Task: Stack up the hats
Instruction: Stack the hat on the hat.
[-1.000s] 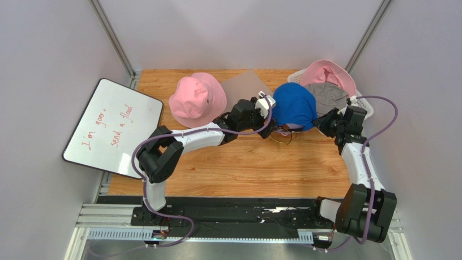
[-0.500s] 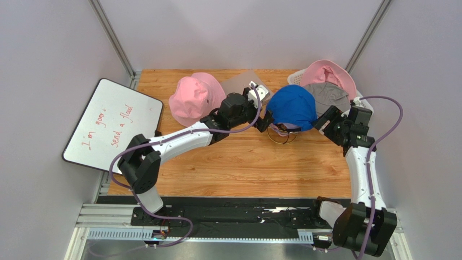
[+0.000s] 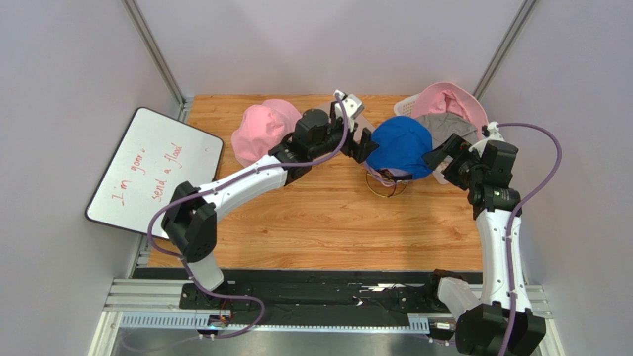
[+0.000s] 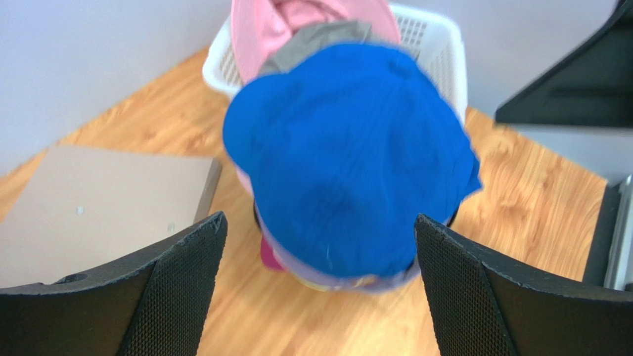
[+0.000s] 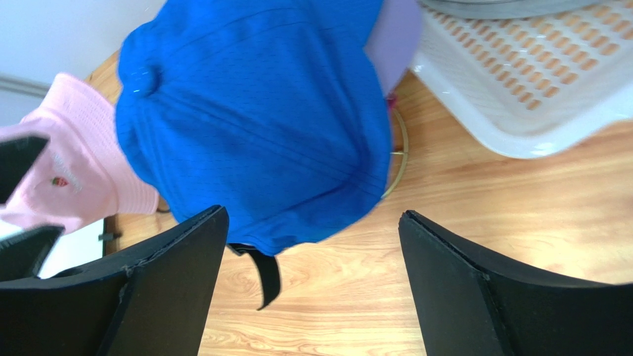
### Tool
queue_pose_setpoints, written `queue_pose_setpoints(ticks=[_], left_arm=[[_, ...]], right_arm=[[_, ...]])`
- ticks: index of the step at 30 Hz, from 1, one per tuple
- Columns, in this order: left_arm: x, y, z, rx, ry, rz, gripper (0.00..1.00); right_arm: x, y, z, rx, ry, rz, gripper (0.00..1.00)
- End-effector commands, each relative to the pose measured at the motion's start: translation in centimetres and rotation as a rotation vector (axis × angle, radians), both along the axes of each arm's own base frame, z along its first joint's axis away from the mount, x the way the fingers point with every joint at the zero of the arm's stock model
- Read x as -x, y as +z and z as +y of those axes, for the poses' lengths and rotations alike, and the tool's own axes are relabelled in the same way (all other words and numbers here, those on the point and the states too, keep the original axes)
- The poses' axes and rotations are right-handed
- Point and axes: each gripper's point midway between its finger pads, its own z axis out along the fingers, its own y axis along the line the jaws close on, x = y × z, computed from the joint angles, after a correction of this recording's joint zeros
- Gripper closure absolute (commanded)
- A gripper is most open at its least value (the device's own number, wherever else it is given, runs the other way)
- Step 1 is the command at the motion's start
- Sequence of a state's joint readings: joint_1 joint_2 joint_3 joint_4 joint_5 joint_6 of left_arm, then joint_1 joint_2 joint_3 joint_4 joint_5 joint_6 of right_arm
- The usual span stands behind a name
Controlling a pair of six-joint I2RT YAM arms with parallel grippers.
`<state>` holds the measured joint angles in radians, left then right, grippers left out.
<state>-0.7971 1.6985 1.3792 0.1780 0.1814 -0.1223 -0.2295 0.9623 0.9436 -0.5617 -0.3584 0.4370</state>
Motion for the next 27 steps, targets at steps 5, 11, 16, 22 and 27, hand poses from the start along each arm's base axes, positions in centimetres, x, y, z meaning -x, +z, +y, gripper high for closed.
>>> queue_pose_setpoints(ticks=[5, 11, 16, 22, 27], left_arm=[[-1.1, 2.2, -5.6, 0.106, -0.165, -0.018, 0.00], [-1.9, -2.7, -6.8, 0.080, -0.179, 0.038, 0.00], [-2.4, -7.0, -6.0, 0.070, -0.164, 0.102, 0.00], [-2.2, -10.7, -5.0, 0.043, -0.140, 0.159, 0.01], [-2.3, -11.9, -4.2, 0.013, -0.103, 0.172, 0.01]], right_arm=[[-4.0, 3.5, 4.5, 0.008, 0.150, -0.144, 0.08], [-4.8, -0.5, 6.7, -0.016, 0.202, -0.069, 0.07], [-4.3, -2.9, 8.5, -0.024, 0.240, -0.023, 0.07], [-3.1, -5.5, 7.8, -0.005, 0.207, 0.060, 0.05], [-2.1, -4.0, 6.6, 0.048, 0.165, 0.032, 0.04]])
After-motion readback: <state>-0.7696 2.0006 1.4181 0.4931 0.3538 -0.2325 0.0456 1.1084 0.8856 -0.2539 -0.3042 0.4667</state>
